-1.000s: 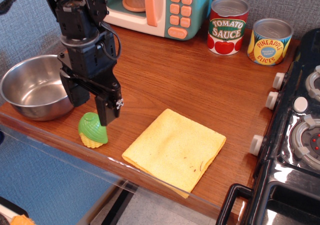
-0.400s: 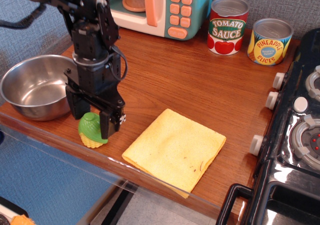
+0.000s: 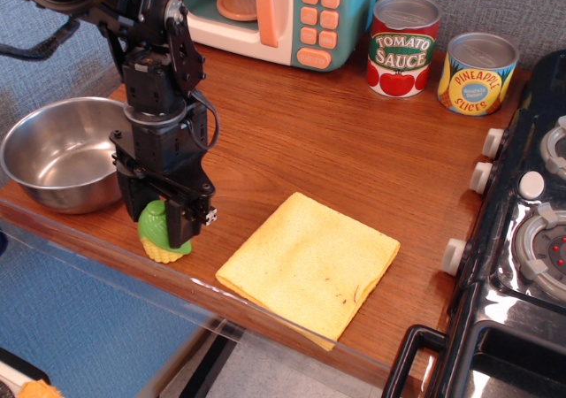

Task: Move the corn backwards so that it's near the canned goods.

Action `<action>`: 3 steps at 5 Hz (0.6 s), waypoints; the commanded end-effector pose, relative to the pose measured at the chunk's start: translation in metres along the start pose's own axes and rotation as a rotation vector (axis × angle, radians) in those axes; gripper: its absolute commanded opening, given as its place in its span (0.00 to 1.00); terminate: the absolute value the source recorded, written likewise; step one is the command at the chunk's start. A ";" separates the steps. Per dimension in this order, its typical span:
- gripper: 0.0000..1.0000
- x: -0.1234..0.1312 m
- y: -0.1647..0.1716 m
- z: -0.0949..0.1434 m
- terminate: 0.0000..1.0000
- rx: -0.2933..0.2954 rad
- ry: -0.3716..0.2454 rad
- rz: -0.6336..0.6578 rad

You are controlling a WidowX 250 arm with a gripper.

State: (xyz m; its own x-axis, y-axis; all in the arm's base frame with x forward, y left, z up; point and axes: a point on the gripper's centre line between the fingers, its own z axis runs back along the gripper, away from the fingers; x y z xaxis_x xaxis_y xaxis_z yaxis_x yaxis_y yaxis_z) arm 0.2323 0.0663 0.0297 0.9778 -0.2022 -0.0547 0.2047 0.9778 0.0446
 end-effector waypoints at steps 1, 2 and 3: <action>0.00 0.016 -0.002 0.024 0.00 -0.012 -0.045 -0.044; 0.00 0.059 -0.015 0.065 0.00 -0.046 -0.149 -0.049; 0.00 0.108 -0.038 0.084 0.00 -0.081 -0.197 -0.088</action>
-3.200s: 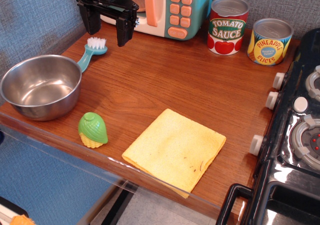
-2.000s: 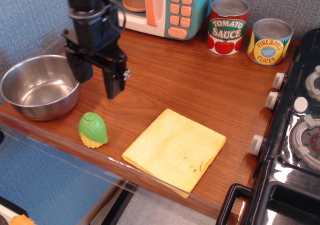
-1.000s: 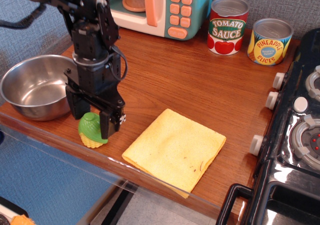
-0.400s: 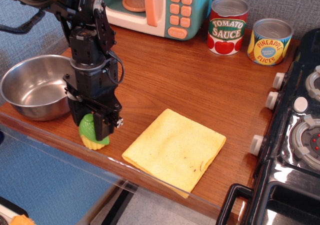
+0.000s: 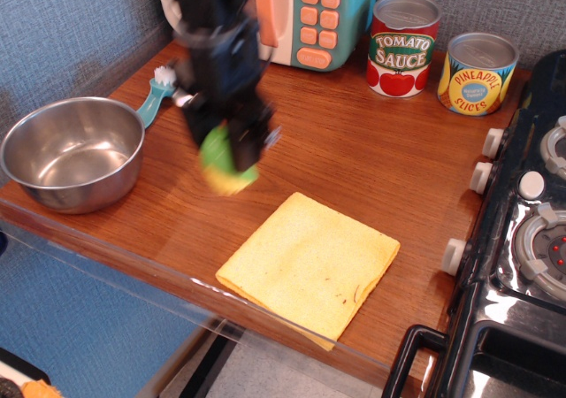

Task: Move the corn backwards so that it's near the canned goods.

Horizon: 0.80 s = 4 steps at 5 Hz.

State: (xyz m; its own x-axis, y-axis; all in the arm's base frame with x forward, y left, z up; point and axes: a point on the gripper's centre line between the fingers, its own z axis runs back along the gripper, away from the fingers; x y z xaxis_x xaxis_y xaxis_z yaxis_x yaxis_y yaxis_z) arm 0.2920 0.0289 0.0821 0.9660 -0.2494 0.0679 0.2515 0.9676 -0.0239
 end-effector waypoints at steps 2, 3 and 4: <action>0.00 0.115 -0.058 -0.026 0.00 -0.029 -0.043 -0.118; 0.00 0.134 -0.062 -0.040 0.00 -0.021 -0.042 -0.119; 0.00 0.142 -0.057 -0.041 0.00 -0.012 -0.044 -0.118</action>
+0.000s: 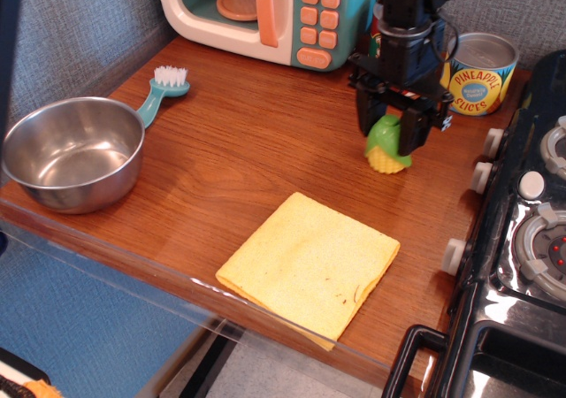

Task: Move the corn backwards so that it's near the canned goods.

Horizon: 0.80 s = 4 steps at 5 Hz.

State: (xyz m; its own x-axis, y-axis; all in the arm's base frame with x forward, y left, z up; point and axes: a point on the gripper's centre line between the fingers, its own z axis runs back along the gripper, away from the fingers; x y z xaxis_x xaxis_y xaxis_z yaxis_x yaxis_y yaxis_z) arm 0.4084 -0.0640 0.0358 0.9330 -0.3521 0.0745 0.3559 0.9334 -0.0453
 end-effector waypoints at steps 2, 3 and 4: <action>1.00 0.005 0.005 0.028 0.00 -0.009 -0.052 -0.022; 1.00 0.004 0.006 0.047 0.00 -0.031 -0.096 -0.014; 1.00 -0.011 0.018 0.089 0.00 -0.061 -0.190 0.019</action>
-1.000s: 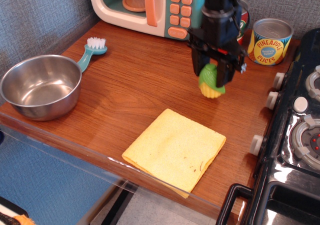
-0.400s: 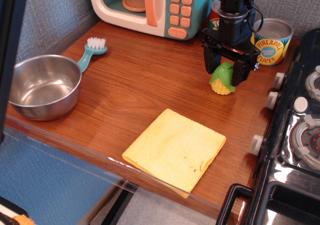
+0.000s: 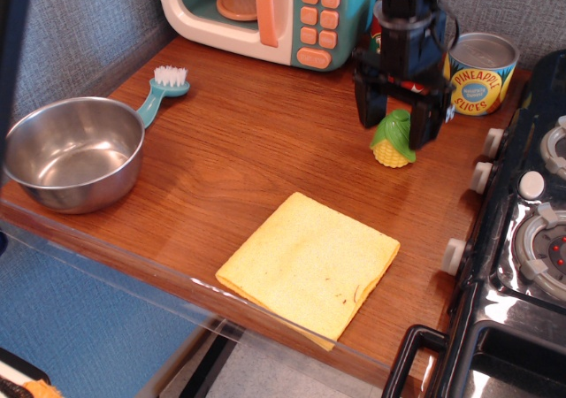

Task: Move the corn backwards so that it's near the canned goods.

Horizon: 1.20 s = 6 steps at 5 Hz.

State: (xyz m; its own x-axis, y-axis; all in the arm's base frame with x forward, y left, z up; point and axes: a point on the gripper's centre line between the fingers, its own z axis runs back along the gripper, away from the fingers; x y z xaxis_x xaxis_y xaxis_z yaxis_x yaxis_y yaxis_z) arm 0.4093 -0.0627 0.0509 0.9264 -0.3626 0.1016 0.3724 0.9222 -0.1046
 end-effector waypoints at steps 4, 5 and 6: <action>1.00 -0.121 0.078 0.089 0.00 0.135 -0.042 0.233; 1.00 -0.121 0.078 0.089 0.00 0.135 -0.042 0.233; 1.00 -0.121 0.078 0.089 1.00 0.135 -0.042 0.233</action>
